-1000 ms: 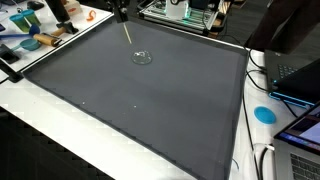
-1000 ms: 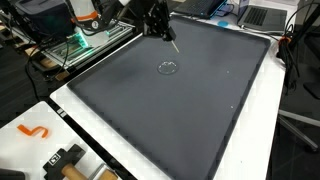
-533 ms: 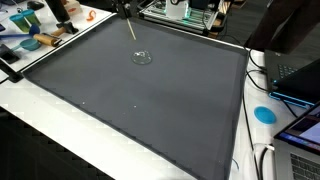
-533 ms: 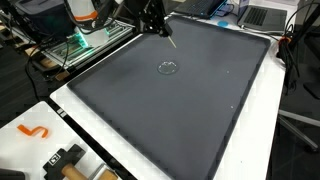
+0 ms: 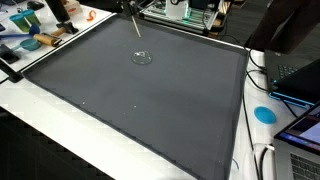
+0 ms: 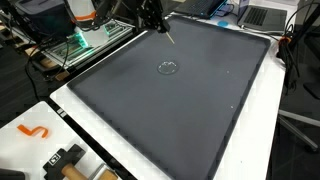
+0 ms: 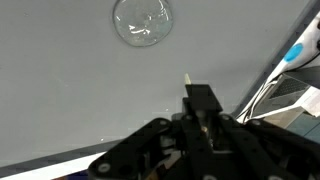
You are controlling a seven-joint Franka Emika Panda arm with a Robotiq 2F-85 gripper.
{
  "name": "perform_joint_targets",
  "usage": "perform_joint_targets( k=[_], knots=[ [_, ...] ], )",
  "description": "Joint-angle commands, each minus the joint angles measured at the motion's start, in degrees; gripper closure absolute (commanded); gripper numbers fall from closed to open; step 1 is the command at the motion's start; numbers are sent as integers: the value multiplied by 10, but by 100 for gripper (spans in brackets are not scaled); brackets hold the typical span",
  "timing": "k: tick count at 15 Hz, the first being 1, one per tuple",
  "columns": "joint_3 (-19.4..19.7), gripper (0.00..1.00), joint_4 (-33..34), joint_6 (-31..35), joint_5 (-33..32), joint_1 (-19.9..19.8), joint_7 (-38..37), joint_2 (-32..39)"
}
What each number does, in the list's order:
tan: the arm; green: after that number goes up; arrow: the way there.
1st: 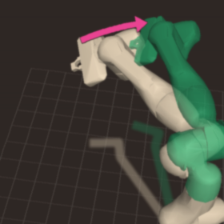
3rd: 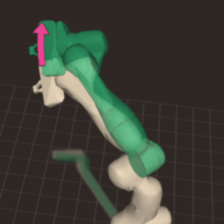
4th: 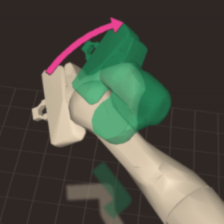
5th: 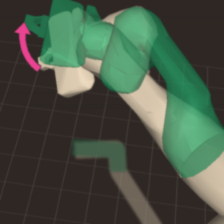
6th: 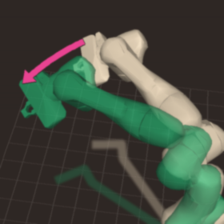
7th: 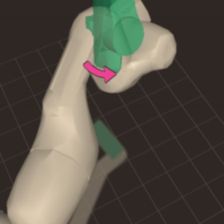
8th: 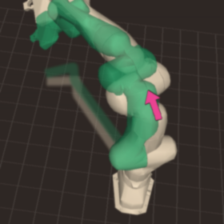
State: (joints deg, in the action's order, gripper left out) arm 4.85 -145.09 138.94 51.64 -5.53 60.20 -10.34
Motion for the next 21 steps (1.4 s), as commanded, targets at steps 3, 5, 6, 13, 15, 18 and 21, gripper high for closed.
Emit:
perform_joint_targets(
  k=[3,5,6,13,15,18,21],
  knots=[
    [13,97,-36,-2,27,18,26,-35],
    [12,97,-42,-1,30,21,26,-40],
    [10,97,-46,0,30,23,24,-43],
    [0,97,-58,6,15,39,2,-68],
    [-7,97,-58,9,3,43,-14,-74],
    [-20,97,-57,16,-23,44,-47,-81],
    [-35,97,-54,27,-72,46,-103,-86]
  ],
)
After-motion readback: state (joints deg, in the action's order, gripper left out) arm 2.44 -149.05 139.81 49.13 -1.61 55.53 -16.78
